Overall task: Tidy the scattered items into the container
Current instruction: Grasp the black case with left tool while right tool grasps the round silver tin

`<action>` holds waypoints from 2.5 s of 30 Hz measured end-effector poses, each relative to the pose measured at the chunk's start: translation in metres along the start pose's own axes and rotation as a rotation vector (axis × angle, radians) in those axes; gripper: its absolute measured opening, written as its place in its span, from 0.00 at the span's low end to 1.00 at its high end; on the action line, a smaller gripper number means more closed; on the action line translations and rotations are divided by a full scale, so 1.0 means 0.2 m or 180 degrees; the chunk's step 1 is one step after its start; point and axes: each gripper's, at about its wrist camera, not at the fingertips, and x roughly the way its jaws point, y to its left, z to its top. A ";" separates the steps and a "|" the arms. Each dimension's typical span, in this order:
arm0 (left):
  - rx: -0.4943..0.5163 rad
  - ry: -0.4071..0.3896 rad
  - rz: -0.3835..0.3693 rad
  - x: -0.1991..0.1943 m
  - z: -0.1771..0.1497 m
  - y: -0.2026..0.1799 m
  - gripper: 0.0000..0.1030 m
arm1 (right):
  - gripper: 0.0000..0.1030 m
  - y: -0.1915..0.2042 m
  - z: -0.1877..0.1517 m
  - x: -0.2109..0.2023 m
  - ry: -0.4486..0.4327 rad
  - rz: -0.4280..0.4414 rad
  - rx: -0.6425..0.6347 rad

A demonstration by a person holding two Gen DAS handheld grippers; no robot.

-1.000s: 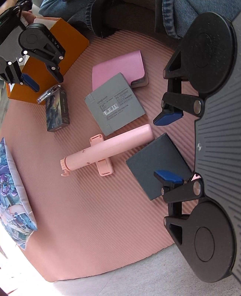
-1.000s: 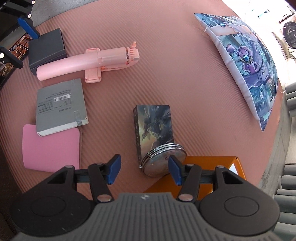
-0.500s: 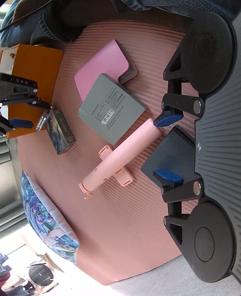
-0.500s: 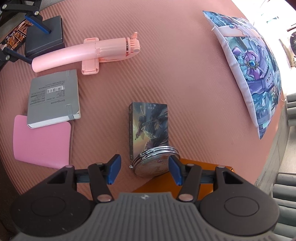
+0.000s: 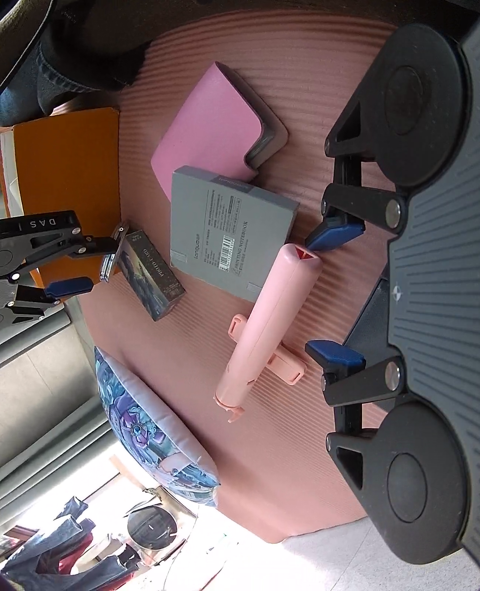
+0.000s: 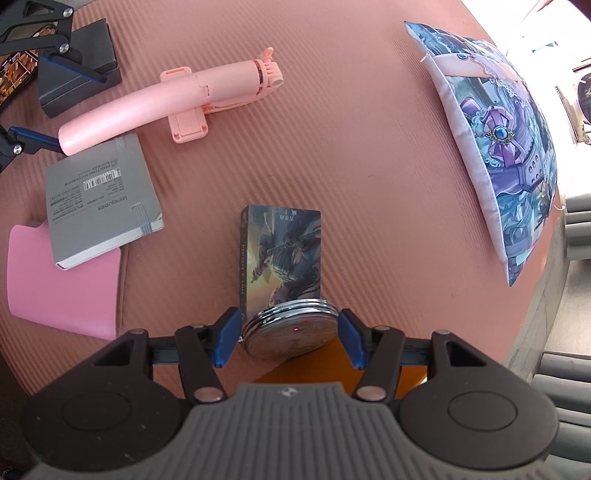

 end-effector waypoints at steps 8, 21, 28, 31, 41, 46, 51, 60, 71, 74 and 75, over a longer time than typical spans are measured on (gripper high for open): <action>-0.0347 -0.0007 0.0059 0.01 -0.02 0.03 0.77 | 0.61 -0.02 -0.02 -0.03 -0.0037 -0.0047 0.0035; -0.0242 0.0021 0.0113 -0.03 0.01 0.05 0.78 | 0.63 -0.02 0.00 -0.04 -0.0108 -0.0077 0.0014; -0.0191 0.0155 0.0090 -0.07 0.04 0.11 0.80 | 0.65 -0.01 0.01 -0.03 -0.0119 -0.0071 -0.0012; -0.0193 0.0328 -0.0042 -0.07 0.07 0.18 0.80 | 0.65 -0.01 0.01 -0.03 -0.0120 -0.0082 0.0003; -0.0112 0.0998 -0.0349 -0.02 0.03 0.25 0.86 | 0.65 -0.01 0.00 -0.05 -0.0187 -0.0047 0.0031; -0.0190 0.1099 -0.0420 0.02 0.01 0.28 0.90 | 0.65 -0.01 0.01 -0.03 -0.0167 -0.0046 0.0022; -0.0230 0.1207 -0.0498 0.05 0.00 0.30 0.91 | 0.65 -0.02 0.00 -0.02 -0.0133 -0.0057 0.0012; -0.0407 0.1270 -0.0543 0.08 -0.01 0.34 0.91 | 0.65 -0.02 0.01 0.01 -0.0082 -0.0073 -0.0020; -0.0740 0.1248 -0.0541 0.09 0.01 0.38 0.90 | 0.66 -0.02 0.03 0.07 0.0032 0.0012 -0.0064; -0.0766 0.1230 -0.0515 0.09 0.02 0.38 0.90 | 0.66 -0.02 0.05 0.12 0.0094 0.0052 -0.0082; -0.0777 0.1224 -0.0503 0.09 0.02 0.38 0.90 | 0.65 -0.01 0.05 0.13 0.0116 0.0059 -0.0097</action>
